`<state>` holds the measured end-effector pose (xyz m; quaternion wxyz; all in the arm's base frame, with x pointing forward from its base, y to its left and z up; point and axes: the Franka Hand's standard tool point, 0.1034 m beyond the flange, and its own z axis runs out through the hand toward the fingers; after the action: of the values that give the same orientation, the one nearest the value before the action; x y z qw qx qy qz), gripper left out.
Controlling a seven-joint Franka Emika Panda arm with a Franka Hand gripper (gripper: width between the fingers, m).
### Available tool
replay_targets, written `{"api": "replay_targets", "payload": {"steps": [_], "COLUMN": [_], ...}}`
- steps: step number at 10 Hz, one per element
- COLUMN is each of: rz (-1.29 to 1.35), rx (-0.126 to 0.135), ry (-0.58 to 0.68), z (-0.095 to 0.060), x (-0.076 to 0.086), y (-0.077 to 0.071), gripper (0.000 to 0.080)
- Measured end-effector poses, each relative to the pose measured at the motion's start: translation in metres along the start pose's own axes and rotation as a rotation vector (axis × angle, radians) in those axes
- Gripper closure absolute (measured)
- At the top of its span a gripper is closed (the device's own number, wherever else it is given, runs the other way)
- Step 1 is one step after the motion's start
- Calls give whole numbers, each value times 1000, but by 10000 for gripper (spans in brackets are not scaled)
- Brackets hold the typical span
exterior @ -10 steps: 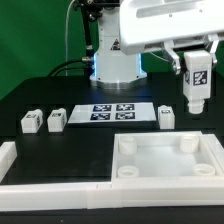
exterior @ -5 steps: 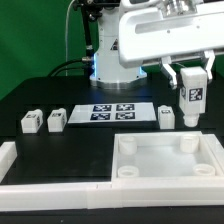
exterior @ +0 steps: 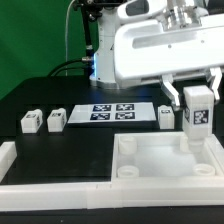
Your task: Assemble one leg
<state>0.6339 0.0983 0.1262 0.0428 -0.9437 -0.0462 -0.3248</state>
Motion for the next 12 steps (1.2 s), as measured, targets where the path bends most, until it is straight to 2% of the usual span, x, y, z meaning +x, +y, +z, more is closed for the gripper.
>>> {"api": "replay_targets", "payload": {"steps": [3, 7, 12], "rz": [1, -14, -15], "rx": [2, 19, 17], "ry": [-24, -45, -53], "z": [16, 21, 27], "x": [-18, -31, -40], "y": [-2, -17, -16], "gripper": [508, 508, 508]}}
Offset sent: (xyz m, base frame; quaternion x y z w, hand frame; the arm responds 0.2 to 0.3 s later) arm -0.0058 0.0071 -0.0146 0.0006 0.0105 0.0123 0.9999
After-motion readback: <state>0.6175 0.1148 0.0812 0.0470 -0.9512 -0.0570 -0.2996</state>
